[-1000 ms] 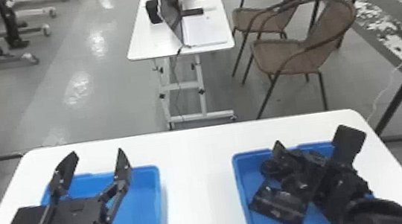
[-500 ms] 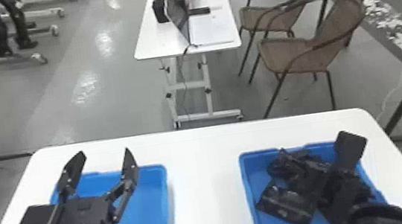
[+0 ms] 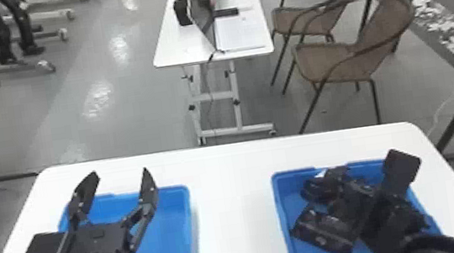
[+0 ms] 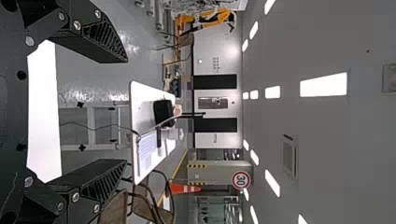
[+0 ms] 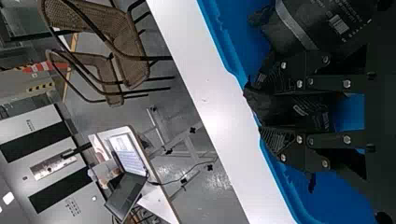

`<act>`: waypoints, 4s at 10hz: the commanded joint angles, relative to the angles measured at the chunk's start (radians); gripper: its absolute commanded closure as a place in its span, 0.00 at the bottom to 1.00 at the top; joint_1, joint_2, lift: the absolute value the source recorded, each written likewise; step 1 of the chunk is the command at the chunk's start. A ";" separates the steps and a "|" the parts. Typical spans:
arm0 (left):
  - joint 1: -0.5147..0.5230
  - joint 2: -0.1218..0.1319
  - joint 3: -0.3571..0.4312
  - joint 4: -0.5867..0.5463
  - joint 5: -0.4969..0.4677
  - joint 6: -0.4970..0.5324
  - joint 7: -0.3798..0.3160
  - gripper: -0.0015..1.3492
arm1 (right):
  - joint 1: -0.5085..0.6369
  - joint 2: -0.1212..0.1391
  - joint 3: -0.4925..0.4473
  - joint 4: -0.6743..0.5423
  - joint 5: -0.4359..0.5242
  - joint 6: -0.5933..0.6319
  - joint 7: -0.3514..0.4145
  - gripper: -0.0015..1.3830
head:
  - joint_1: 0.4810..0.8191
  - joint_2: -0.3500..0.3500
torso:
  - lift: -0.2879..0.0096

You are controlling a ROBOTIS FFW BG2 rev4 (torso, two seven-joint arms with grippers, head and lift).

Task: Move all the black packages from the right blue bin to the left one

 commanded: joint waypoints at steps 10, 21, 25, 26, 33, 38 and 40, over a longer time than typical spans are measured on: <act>-0.054 -0.007 -0.015 -0.003 0.134 0.065 0.000 0.20 | -0.101 -0.020 0.101 -0.178 -0.482 0.150 0.169 0.81 | 0.63 0.67 | 0.83; -0.121 0.043 -0.078 -0.003 0.261 0.088 -0.014 0.21 | -0.304 0.009 0.271 0.077 -0.794 0.303 0.365 0.81 | 0.63 0.89 | 0.83; -0.190 0.045 -0.060 0.059 0.454 0.171 -0.193 0.21 | -0.311 0.009 0.279 0.075 -0.798 0.317 0.374 0.81 | 0.63 0.87 | 0.83; -0.210 0.048 -0.054 0.068 0.457 0.208 -0.241 0.21 | -0.313 0.009 0.282 0.077 -0.800 0.317 0.374 0.81 | 0.63 0.86 | 0.83; -0.161 0.000 -0.049 0.034 0.382 0.149 -0.133 0.90 | -0.308 0.005 0.285 0.070 -0.800 0.317 0.376 0.81 | 0.63 0.87 | 0.83; -0.113 -0.006 0.011 0.034 0.212 0.059 -0.040 0.90 | -0.162 0.003 0.144 -0.069 -0.300 0.219 0.416 0.13 | 0.63 0.86 | 0.83; -0.069 -0.018 0.057 0.039 0.043 0.096 -0.023 0.90 | -0.041 0.003 0.100 -0.140 -0.065 0.170 0.416 0.20 | 0.63 0.84 | 0.83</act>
